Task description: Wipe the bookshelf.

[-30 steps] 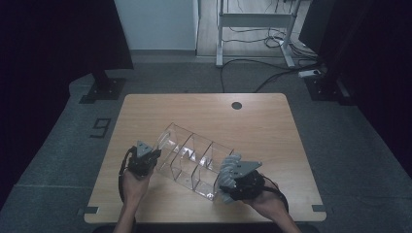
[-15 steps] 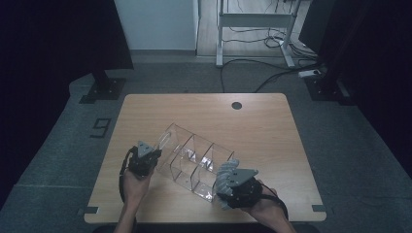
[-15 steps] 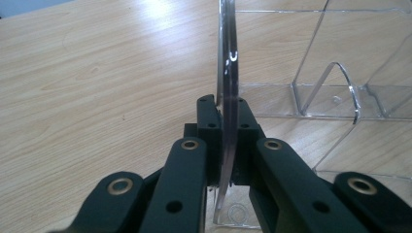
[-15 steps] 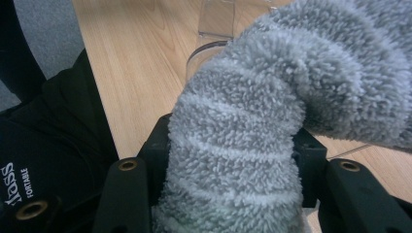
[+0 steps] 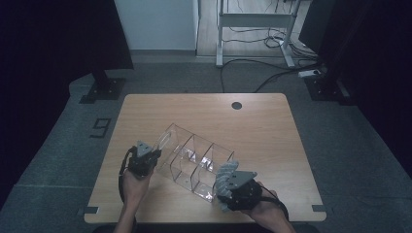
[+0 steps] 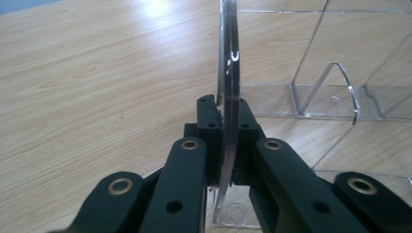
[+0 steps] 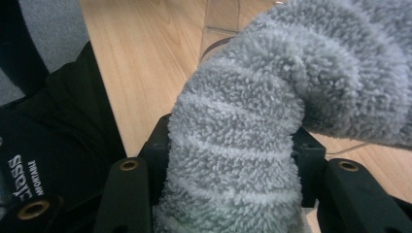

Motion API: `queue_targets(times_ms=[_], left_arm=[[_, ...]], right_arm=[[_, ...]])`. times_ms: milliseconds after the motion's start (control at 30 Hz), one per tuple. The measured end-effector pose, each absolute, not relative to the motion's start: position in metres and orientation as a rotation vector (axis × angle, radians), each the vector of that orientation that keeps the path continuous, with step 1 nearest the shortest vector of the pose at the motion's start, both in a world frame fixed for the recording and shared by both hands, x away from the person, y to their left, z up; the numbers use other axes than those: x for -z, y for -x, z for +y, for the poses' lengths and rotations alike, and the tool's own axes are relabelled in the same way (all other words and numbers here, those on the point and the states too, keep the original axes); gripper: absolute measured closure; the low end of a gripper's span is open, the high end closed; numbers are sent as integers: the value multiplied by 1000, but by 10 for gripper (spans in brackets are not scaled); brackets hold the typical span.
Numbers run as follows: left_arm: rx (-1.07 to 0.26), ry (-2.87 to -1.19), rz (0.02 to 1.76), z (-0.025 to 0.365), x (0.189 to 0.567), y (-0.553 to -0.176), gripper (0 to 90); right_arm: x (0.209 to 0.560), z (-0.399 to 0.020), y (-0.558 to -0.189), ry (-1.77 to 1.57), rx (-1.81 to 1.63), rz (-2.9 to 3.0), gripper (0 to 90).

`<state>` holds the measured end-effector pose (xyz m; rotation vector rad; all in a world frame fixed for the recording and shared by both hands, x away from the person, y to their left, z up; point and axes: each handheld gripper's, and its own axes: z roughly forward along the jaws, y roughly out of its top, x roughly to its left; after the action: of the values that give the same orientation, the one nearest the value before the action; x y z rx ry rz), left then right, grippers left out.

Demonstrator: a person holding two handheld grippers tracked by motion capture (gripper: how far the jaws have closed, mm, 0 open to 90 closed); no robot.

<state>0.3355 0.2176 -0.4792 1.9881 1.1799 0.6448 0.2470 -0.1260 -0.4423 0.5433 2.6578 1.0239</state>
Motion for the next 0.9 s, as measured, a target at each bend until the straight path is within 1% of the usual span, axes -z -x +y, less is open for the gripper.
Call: queue_targets(times_ms=[300,433,633,900], left_arm=[[-637,-1983,1184,218,479,-335,868],[-630,-1980,1173,220,480,-336,869],[-623,-1983,1167,221,480,-336,870],[-618,-1979,1164,222,480,-336,870]], right_arm=[[445,-121,-241,-508,-1028,2695,493],[447,-124,-245,-520,-1051,2700,494],[456,-125,-255,-559,-1051,2728,500],[478,-122,-265,-592,-981,2789,499]])
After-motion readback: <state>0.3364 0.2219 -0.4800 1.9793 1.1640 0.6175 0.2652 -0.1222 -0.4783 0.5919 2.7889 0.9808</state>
